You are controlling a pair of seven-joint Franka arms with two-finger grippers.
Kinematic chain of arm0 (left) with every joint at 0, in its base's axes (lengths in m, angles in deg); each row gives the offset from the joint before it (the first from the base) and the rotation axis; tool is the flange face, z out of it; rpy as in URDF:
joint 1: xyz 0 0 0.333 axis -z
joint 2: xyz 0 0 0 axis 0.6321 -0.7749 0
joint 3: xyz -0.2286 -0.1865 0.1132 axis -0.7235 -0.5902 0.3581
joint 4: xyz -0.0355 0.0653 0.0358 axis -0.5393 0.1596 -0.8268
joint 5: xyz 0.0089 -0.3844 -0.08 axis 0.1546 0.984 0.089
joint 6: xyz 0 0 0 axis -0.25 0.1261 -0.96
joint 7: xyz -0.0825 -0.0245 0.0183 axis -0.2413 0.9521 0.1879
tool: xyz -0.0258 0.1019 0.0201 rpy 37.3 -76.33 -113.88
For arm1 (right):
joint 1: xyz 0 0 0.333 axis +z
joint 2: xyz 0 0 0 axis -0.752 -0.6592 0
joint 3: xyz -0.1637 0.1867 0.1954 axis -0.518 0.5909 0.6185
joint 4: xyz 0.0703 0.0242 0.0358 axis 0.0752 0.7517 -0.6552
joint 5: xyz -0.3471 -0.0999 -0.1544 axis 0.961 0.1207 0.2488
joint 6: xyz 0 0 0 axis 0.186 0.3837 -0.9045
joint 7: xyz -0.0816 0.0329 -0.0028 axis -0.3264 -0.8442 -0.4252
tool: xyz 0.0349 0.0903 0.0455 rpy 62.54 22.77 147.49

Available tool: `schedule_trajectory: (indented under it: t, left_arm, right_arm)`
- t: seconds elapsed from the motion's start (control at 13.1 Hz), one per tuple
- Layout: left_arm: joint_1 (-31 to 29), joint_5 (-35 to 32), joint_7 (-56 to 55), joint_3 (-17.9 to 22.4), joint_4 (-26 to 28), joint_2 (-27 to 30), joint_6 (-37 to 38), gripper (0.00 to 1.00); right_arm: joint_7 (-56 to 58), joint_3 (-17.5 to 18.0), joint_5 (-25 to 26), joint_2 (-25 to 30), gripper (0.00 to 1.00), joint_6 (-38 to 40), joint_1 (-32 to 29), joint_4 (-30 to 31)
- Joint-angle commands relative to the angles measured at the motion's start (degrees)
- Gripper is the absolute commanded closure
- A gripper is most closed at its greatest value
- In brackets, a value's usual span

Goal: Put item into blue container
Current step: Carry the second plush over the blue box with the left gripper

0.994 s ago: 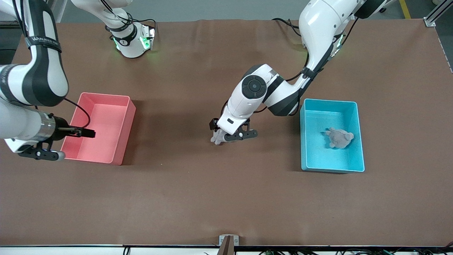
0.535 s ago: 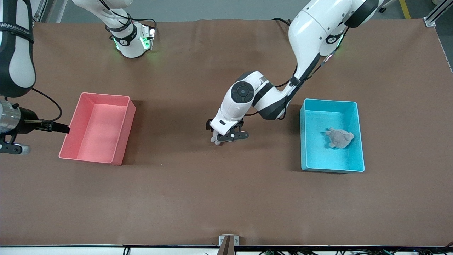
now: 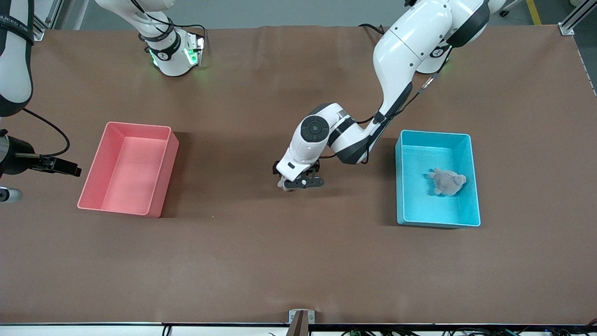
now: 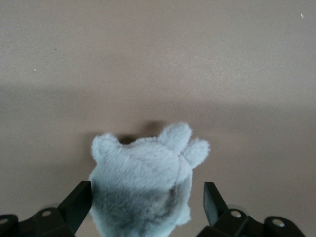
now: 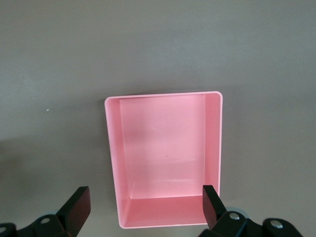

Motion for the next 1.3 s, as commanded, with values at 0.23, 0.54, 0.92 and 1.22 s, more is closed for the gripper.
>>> schedule_trajectory:
  t: [0.23,0.54,0.92,1.22]
  left_arm:
    - [0.52,-3.54,-0.61,0.31,-1.17,-0.84,-0.75,0.63]
    - [0.08,-3.62,-0.61,0.31,-1.16,0.65,0.12,0.91]
    - [-4.65,-2.93,0.53,-0.39,-1.25,14.07,18.63,0.90]
    - [-13.07,1.82,14.28,-1.01,-1.25,25.07,36.11,0.91]
  right_arm:
    - [-0.65,0.59,-0.73,-0.35,0.00,2.24,2.31,-0.80]
    - [-0.74,0.59,-0.47,-0.35,0.00,2.15,2.22,-0.89]
    - [-0.39,0.33,-0.03,-0.35,0.00,2.15,1.16,-0.36]
    - [0.05,0.59,-0.03,-0.27,0.00,2.24,0.11,-0.01]
